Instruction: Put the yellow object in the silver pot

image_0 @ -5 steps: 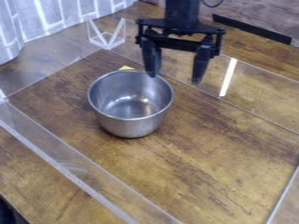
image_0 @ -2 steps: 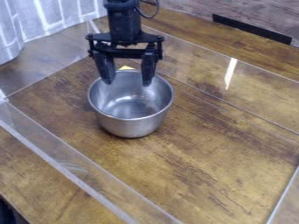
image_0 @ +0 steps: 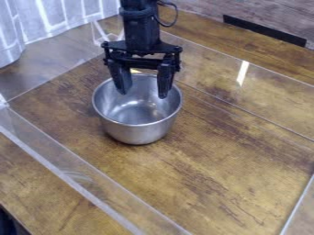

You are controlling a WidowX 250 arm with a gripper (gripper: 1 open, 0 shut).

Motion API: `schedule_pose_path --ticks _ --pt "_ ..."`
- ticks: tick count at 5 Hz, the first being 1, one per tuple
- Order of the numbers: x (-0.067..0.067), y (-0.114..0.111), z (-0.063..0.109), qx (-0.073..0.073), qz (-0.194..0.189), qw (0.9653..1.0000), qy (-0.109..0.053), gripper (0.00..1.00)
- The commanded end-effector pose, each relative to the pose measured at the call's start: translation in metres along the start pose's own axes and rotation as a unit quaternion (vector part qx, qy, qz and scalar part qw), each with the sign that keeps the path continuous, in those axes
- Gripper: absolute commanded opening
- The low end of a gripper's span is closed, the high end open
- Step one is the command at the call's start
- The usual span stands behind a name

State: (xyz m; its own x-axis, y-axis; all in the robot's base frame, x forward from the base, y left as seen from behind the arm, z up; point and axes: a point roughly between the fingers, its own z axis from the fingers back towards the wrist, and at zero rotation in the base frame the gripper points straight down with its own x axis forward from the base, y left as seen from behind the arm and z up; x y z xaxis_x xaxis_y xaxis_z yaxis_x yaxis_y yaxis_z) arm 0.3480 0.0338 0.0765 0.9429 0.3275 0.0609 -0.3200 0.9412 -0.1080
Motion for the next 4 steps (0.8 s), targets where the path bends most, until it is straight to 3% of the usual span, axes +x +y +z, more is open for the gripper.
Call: schedule_pose_path --ticks 1,2,4 --pt "0.002 0.001 0.005 -0.004 -0.019 0.9997 -0.014 1.0" --pt "0.002 0.005 -0.002 -0.006 -0.034 0.9994 -0.01 1.0" --pt "0.003 0.005 -0.008 -0.004 0.003 0.9999 -0.012 1.0"
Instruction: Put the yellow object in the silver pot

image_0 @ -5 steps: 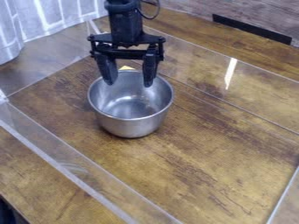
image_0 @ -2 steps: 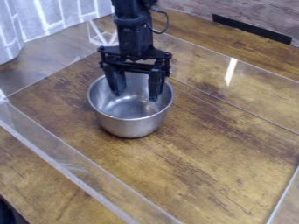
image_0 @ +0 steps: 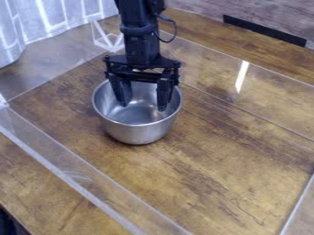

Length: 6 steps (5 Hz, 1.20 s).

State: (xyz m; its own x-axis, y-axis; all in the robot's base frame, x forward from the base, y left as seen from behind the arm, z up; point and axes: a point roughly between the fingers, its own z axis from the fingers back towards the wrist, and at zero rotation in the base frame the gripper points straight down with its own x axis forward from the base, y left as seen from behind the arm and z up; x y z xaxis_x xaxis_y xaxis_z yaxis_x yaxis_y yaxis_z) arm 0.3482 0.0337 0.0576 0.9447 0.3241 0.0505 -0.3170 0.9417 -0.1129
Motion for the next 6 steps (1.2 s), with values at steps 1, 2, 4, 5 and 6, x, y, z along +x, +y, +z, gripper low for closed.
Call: schedule_pose_path --ticks 1,2,4,5,6 --pt "0.007 -0.003 0.005 -0.001 0.005 0.9998 -0.017 0.0" --pt "0.011 -0.013 0.02 -0.007 0.008 0.9996 -0.026 0.0" --pt "0.029 -0.051 0.064 -0.047 0.001 0.997 -0.062 0.0" --pt "0.041 -0.078 0.056 -0.058 0.007 0.9961 -0.065 0.0" --pt "0.043 -0.09 0.045 -0.066 0.018 0.9955 -0.065 0.0"
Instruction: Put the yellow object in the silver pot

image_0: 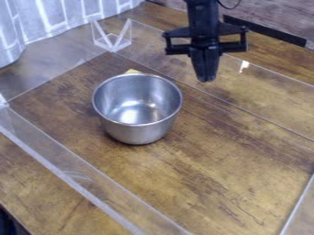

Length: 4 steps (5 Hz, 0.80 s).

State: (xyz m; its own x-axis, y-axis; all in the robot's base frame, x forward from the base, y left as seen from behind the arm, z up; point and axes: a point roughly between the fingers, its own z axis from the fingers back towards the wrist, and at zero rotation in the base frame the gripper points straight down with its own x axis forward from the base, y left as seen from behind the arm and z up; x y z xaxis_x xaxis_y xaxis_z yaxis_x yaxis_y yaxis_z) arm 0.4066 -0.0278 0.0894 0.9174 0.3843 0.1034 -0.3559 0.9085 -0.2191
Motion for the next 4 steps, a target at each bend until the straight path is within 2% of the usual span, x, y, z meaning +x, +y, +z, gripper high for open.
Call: schedule_pose_path --ticks 1,2,3,4 --pt "0.012 -0.012 0.014 -0.022 0.0 0.9992 -0.033 1.0" --pt "0.017 -0.011 0.008 -0.024 0.014 0.999 -0.036 1.0" --pt "0.029 -0.008 0.004 -0.026 0.026 0.9983 -0.045 0.0" --pt "0.038 -0.003 0.005 -0.031 0.041 0.9972 -0.054 0.0"
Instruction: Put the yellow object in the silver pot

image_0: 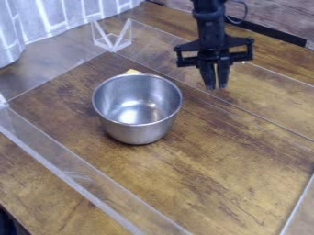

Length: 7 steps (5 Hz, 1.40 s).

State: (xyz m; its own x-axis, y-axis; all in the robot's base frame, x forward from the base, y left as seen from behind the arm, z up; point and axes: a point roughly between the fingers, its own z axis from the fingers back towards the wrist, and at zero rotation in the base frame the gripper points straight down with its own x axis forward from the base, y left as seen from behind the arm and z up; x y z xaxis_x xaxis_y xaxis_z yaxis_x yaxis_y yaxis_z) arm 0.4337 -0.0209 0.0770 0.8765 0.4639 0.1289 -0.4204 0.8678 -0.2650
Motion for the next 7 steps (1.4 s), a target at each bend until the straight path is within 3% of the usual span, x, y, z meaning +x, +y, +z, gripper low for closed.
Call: schedule_pose_path --ticks 1,2,3,4,5,6,7 --pt "0.017 -0.012 0.017 -0.014 0.012 0.9993 -0.033 1.0" --pt "0.012 -0.021 0.016 -0.016 0.017 0.9991 -0.035 1.0" --pt "0.011 -0.019 0.016 -0.027 0.009 0.9989 -0.036 1.0" --pt "0.011 -0.012 0.016 -0.028 0.0 0.9987 -0.042 1.0" --pt "0.018 -0.002 0.024 -0.021 0.045 0.9965 -0.067 1.0" --pt "0.024 0.005 0.033 -0.019 0.085 0.9918 -0.093 1.0" --pt "0.024 0.007 0.032 -0.019 0.115 0.9886 -0.096 1.0"
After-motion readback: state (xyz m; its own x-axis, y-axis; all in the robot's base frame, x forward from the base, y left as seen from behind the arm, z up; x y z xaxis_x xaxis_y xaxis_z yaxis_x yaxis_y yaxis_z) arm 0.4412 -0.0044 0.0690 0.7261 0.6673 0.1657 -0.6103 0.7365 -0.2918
